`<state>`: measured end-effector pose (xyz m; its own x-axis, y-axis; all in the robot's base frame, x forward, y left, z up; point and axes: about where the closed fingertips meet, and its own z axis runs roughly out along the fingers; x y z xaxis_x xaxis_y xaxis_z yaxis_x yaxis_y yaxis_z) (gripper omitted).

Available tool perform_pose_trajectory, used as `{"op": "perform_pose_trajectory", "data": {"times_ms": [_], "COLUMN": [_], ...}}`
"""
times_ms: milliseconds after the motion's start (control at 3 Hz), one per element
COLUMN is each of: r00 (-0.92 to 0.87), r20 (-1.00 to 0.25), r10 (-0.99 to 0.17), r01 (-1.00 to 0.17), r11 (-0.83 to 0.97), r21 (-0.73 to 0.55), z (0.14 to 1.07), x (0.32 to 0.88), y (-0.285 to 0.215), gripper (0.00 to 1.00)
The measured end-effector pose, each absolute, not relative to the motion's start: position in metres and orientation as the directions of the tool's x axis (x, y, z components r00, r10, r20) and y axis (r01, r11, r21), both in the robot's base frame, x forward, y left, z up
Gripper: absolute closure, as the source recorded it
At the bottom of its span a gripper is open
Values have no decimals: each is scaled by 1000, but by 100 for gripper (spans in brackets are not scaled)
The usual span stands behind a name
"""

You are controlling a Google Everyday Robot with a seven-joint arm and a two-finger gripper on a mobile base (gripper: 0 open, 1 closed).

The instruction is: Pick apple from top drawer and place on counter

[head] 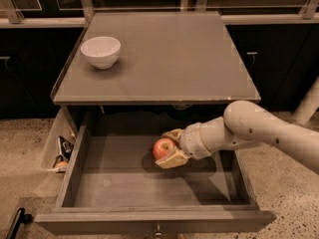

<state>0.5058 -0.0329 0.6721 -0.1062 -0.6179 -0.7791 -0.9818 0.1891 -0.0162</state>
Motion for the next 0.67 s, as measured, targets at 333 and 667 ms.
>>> {"op": "perform_pose_trajectory", "data": {"times_ms": [333, 667], "r00": [-30, -3], "r20": [-774, -774], "r10": [-632, -633], "r01": [-981, -969], "r11": [166, 192], "r21": [-98, -153], "z": [724, 772], "x": [501, 511], "y": [-46, -70], "gripper": [100, 100]}}
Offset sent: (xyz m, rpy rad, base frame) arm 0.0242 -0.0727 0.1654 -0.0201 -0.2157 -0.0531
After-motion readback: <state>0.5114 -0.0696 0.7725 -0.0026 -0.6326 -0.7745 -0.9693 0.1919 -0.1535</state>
